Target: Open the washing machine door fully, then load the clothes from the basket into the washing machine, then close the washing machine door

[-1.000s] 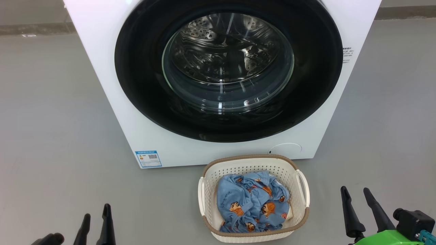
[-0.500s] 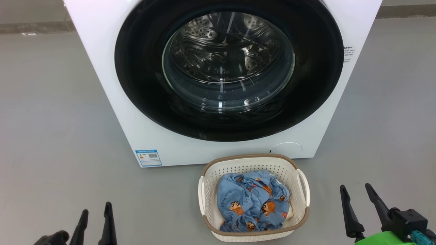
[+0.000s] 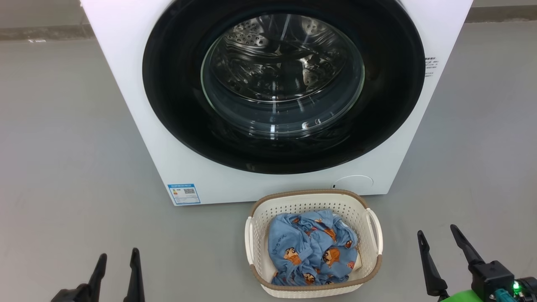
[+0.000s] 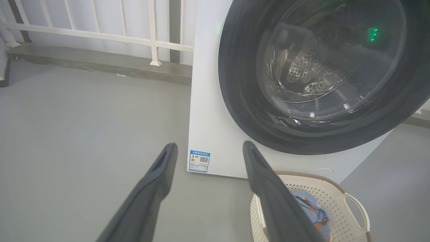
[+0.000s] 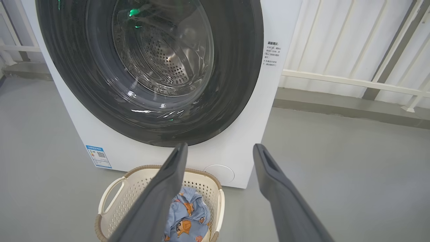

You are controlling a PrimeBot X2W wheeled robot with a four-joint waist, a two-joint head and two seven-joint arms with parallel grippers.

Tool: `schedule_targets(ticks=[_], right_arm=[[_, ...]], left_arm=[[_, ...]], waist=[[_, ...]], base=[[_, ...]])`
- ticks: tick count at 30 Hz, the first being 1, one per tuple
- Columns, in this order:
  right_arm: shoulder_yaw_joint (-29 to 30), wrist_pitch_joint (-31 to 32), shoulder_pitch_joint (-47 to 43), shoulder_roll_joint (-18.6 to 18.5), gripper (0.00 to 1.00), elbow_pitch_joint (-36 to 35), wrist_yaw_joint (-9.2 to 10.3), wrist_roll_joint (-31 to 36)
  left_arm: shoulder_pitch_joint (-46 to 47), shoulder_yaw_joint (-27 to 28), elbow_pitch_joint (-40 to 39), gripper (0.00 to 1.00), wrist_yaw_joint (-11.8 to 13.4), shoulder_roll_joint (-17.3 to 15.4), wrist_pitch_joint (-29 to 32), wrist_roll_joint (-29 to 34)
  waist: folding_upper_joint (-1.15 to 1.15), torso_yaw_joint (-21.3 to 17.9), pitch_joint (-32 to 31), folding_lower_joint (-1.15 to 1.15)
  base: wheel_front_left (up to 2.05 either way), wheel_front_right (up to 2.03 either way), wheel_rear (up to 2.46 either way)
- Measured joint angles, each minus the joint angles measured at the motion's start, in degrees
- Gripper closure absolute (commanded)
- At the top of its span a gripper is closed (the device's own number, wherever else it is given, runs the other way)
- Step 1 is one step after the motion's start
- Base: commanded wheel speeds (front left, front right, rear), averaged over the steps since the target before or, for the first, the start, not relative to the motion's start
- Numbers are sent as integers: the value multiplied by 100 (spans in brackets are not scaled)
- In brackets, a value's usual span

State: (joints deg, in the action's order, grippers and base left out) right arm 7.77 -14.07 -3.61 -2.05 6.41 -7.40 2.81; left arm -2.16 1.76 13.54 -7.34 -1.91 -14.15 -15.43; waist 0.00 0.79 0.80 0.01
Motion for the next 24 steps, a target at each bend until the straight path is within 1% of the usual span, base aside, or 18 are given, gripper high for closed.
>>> schedule_targets(ticks=[2, 24], right_arm=[[1, -18, -6, -1, 0, -18, 0, 167], [30, -18, -11, -1, 0, -21, 0, 155]], left_arm=[[-1, 0, -30, 0, 0, -1, -11, 112], [-27, 40, -47, 0, -5, -3, -25, 153]], waist=[[0, 3, -3, 0], [0, 6, -13, 0]], base=[[0, 0, 0], [0, 0, 0]])
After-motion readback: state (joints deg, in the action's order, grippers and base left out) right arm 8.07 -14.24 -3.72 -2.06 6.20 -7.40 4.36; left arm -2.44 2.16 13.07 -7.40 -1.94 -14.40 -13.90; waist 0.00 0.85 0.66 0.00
